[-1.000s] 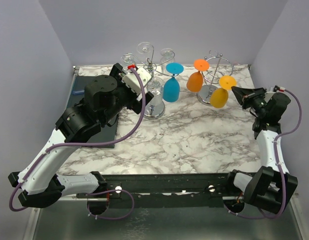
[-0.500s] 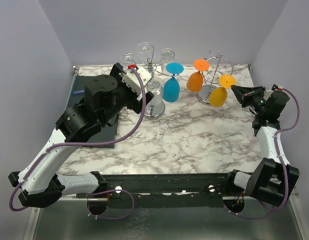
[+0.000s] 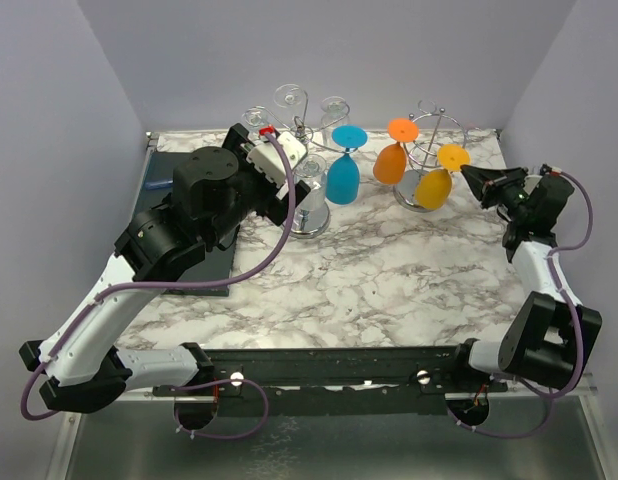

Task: Place the wine glass upside down on the wine glass rack
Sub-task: Place the wine glass at the wine rack.

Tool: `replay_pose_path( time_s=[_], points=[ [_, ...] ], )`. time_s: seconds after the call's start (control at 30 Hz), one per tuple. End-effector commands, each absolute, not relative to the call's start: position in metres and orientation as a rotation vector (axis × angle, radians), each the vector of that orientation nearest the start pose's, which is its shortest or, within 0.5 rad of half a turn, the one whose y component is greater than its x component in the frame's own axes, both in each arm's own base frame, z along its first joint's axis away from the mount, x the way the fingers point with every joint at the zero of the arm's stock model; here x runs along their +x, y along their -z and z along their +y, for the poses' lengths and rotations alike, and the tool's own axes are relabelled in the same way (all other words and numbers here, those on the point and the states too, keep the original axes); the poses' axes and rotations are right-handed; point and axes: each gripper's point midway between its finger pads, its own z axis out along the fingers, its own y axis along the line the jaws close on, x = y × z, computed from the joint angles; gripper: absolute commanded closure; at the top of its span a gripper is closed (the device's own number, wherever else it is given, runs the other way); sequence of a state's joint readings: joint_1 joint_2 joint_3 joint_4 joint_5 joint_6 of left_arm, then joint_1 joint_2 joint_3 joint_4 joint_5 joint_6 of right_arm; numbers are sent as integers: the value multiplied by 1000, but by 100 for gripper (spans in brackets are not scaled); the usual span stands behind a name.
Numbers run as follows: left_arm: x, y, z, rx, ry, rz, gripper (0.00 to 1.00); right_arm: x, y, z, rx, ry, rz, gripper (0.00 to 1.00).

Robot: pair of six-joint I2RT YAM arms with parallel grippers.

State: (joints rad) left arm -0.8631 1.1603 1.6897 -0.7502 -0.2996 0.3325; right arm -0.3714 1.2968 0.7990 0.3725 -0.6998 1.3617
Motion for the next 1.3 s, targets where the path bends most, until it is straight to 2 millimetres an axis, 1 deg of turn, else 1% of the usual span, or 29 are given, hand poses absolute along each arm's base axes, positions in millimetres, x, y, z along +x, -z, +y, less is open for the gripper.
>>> replay_pose_path(
  time_s=[0.0,0.13,0.37,0.57,0.63,0.73,0.8,0.87,1.03,1.1,1.2,1.27],
  points=[
    [257,-451,-199,805,120,1569,1,408,-287,6,903,-1341,1556,100],
    [257,-451,-199,804,120,1568,1,415,-283,10,900,-1346,1564,100],
    [257,-453,-199,803,120,1564,1,426,-283,5,896,-1326,1563,100],
    [256,-454,-197,799,121,1561,1,432,-276,-1,903,-1250,1613,99],
    [255,-454,-197,802,121,1560,1,431,-272,-3,916,-1216,1630,90],
    [254,-453,-196,803,123,1559,1,429,-267,-6,936,-1168,1648,71],
    [253,-453,-196,804,127,1558,1,427,-265,-9,947,-1133,1663,60],
    [252,-453,-195,802,125,1558,1,426,-263,-9,949,-1115,1673,56],
    [251,-455,-193,794,130,1557,1,426,-265,-11,947,-1090,1685,53],
    [251,-456,-193,786,135,1557,1,425,-267,-13,947,-1069,1692,50],
    [251,-458,-191,768,139,1568,1,421,-272,-17,944,-1017,1709,39],
    [252,-458,-190,746,145,1582,1,414,-271,-21,958,-983,1723,27]
  ],
)
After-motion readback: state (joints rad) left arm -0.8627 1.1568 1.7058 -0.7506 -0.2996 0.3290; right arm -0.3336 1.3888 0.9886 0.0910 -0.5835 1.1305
